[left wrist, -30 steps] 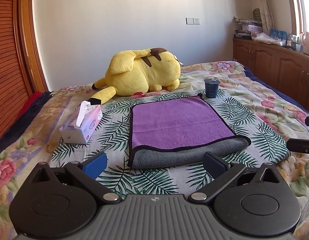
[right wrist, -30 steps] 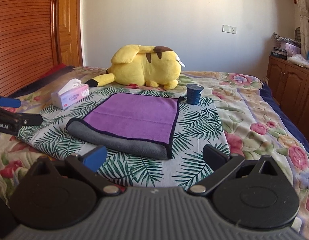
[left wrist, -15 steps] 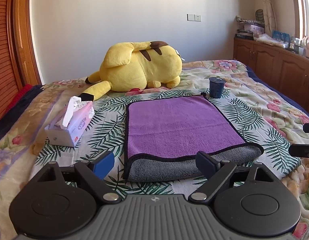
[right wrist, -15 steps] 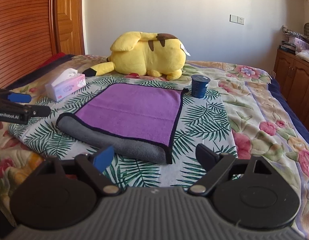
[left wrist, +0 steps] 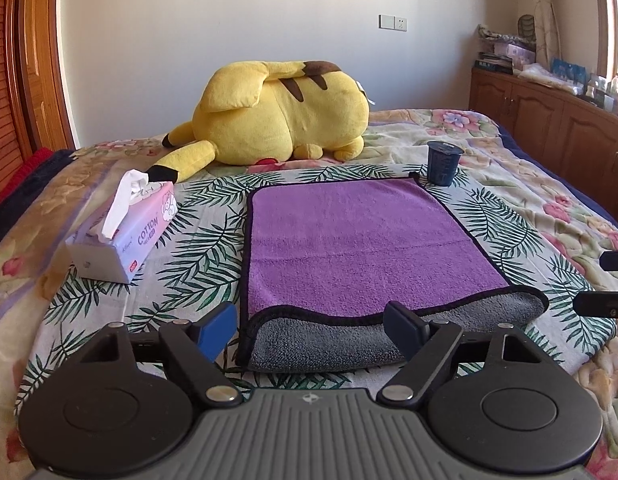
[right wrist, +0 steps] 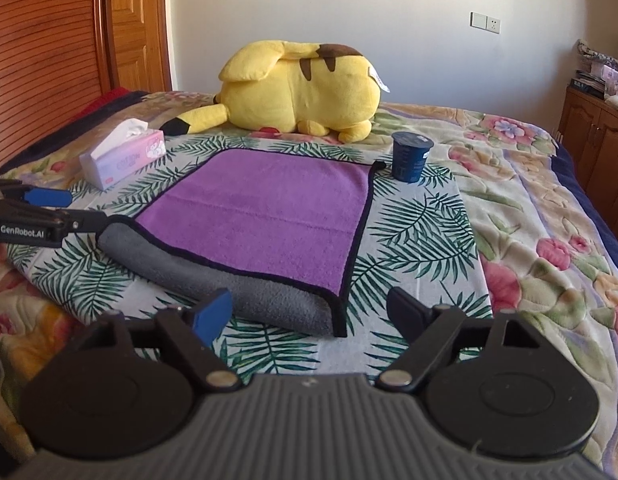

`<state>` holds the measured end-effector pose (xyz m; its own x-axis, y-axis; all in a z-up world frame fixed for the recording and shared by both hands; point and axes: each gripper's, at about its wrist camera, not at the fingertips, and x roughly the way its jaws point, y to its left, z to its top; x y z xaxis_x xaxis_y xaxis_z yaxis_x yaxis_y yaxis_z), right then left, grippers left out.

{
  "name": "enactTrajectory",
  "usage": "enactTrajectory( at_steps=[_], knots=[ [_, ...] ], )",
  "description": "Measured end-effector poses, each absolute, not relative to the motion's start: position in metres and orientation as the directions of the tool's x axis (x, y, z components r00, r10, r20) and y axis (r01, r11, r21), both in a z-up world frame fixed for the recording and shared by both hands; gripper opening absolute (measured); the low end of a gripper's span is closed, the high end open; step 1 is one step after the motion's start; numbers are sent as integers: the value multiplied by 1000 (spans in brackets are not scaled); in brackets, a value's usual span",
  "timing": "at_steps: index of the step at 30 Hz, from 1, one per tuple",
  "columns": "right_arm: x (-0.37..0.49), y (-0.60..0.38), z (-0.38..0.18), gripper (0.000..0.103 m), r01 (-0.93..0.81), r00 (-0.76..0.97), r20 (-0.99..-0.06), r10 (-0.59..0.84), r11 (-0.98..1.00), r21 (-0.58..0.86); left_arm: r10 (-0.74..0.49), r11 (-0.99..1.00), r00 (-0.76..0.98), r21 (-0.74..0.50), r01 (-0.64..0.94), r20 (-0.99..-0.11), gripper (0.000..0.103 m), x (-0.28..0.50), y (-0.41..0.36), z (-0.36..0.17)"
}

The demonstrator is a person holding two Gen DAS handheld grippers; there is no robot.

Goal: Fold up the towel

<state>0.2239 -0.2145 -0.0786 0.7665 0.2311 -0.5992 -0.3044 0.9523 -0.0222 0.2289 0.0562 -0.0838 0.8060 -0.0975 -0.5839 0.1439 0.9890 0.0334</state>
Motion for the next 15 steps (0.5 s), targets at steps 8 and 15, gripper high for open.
enactTrajectory(
  at_steps=[8,15],
  knots=[
    [243,-213,-90,80,-306,738,-633,232,952,-8,-90,991,795,23,130,-600,58,247,68,-96],
    [261,-216,-100,78,-291,715,-663,223,957,8,-108,991,771,-9,131,-628,53,257,77,-109]
  ],
)
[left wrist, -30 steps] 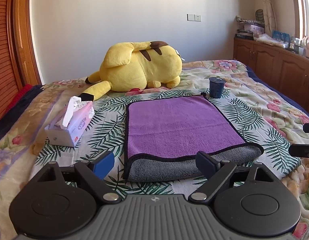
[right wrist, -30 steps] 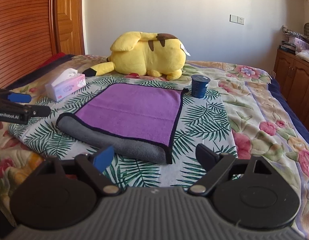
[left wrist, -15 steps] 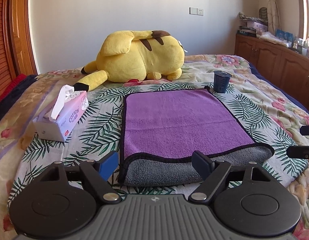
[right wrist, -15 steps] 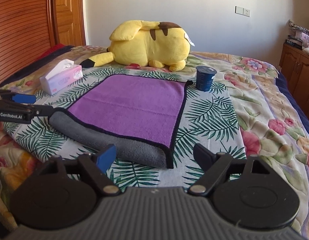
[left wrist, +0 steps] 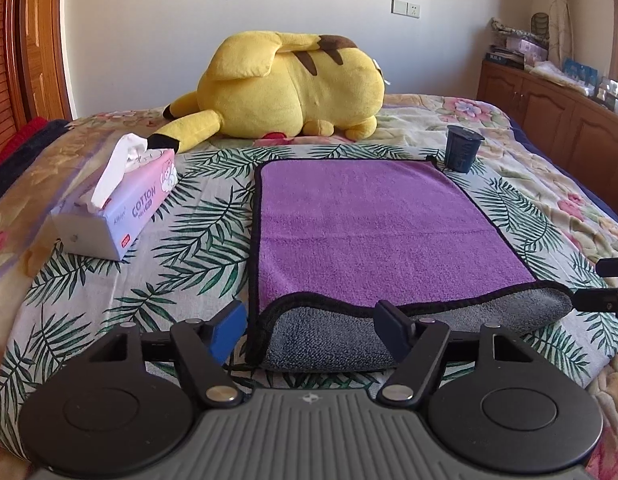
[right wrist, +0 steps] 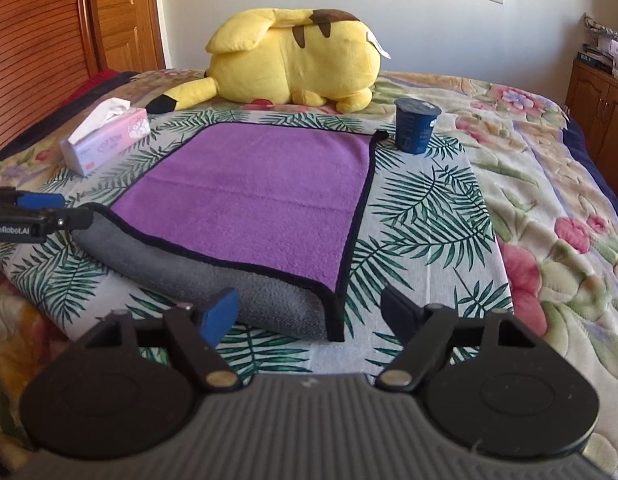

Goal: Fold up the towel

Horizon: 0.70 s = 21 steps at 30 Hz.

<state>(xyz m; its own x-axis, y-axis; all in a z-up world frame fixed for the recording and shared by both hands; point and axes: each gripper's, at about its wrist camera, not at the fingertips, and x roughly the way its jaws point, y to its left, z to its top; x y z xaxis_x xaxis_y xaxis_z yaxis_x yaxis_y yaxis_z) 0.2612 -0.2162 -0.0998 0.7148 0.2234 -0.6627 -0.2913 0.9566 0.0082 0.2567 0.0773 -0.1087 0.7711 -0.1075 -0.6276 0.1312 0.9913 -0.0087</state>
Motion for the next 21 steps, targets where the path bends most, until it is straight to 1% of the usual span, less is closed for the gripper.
enactTrajectory(
  at_steps=[5,6,9,11,13,16,18,21],
  knots=[
    [274,-218,-106,77,-278,699,-681,219,960,24,-106,993,763,-26,117,-637,51,262,87,-115],
    [276,-218,-108,77,-277,694,-686,220,960,27,-107,993,759,-29,116,-642,49,264,87,-117],
    [281,-218,-112,74,-278,679,-701,217,960,27,-100,994,752,-29,107,-651,31,267,90,-118],
    [283,-218,-115,70,-279,670,-710,216,960,29,-112,993,747,-48,107,-655,29,268,93,-119],
    [286,-218,-117,66,-281,658,-720,218,959,34,-127,992,738,-68,109,-663,18,269,95,-120],
    [289,-218,-120,62,-276,644,-733,217,960,42,-111,994,732,-56,99,-672,10,269,95,-122],
    [289,-218,-121,60,-272,636,-740,218,961,49,-106,994,725,-58,91,-681,6,269,97,-124],
    [289,-218,-121,57,-272,626,-748,221,961,56,-105,994,716,-61,87,-691,5,270,99,-126]
  ],
)
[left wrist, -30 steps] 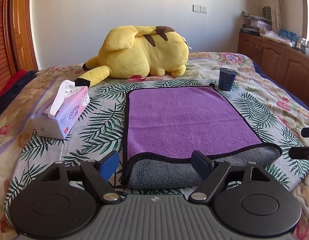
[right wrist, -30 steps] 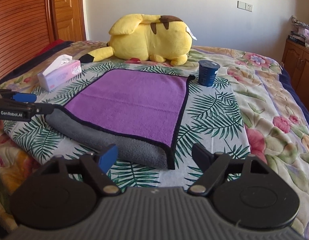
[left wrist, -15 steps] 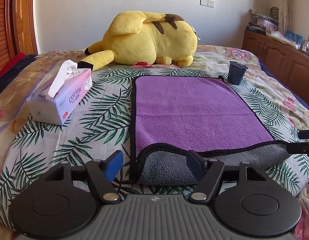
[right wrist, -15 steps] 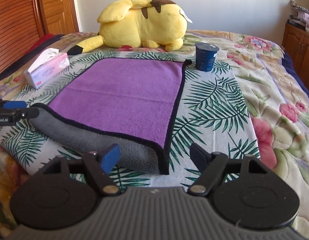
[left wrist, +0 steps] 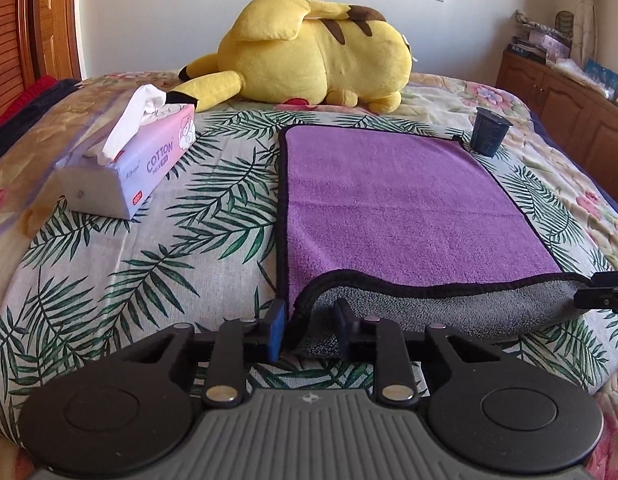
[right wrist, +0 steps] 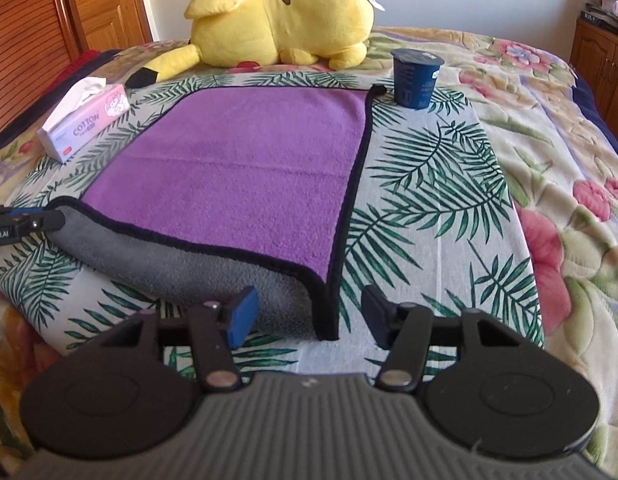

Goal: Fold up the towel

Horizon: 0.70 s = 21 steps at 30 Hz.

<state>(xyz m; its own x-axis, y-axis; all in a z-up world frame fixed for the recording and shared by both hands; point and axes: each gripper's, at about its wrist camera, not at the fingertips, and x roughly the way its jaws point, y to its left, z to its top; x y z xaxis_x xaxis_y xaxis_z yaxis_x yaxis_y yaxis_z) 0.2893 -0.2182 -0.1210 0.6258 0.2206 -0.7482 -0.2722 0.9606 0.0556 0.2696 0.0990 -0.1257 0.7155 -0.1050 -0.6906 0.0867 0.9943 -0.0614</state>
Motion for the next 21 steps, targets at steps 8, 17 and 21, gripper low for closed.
enactTrajectory(
  at_steps=[8,17,21],
  knots=[
    [291,-217,-118,42,-285,600,-767,225,957,58,-98,995,710,-42,96,-698,0,270,100,-130],
    [291,-217,-114,16,-290,600,-769,218,956,45,-108,994,725,-49,102,-680,0,267,100,-126],
    [288,-217,-112,8,-299,605,-765,221,953,39,-114,993,730,-56,104,-674,0,266,100,-124]
  ],
)
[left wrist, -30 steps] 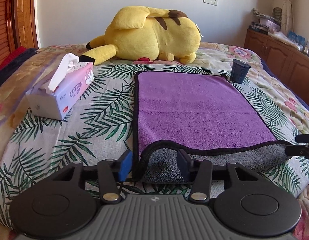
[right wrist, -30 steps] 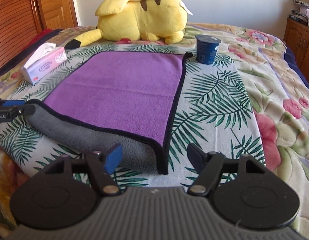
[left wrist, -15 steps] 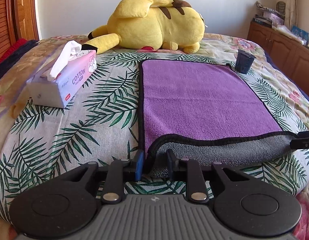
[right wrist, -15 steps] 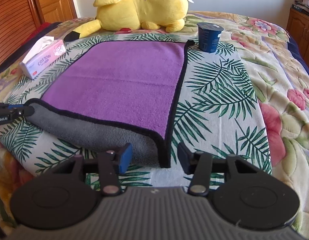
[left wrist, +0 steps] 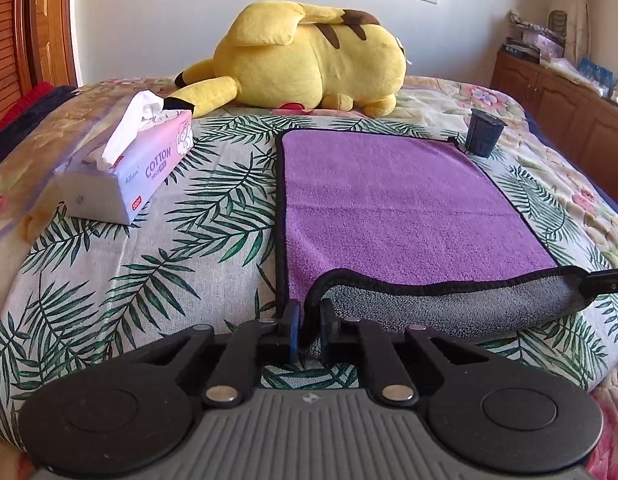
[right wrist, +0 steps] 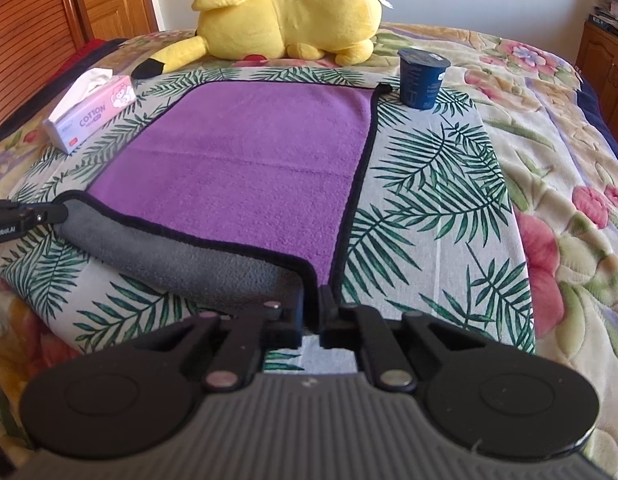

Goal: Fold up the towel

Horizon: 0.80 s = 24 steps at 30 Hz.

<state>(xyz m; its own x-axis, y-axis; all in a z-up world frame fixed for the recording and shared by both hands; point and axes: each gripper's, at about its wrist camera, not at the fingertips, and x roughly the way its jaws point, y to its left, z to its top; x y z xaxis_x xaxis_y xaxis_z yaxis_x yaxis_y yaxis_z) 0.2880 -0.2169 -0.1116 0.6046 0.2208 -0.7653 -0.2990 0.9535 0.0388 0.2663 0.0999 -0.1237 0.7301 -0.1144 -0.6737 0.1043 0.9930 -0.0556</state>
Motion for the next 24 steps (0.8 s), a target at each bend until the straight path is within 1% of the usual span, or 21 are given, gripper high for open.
enactTrajectory(
  at_steps=[2,16,24],
  knots=[
    [287,-217,-111,4,-303,606,-764,221,952,35,-121,992,733,-61,107,-669,0,266,100,-122],
    [284,-215,-96,3,-314,670,-702,244,949,30,-141,990,780,-64,129,-610,0,259,99,-109],
    [287,-211,-88,3,-330,685,-688,242,944,3,-175,984,800,-71,164,-575,0,256,96,-89]
  ],
)
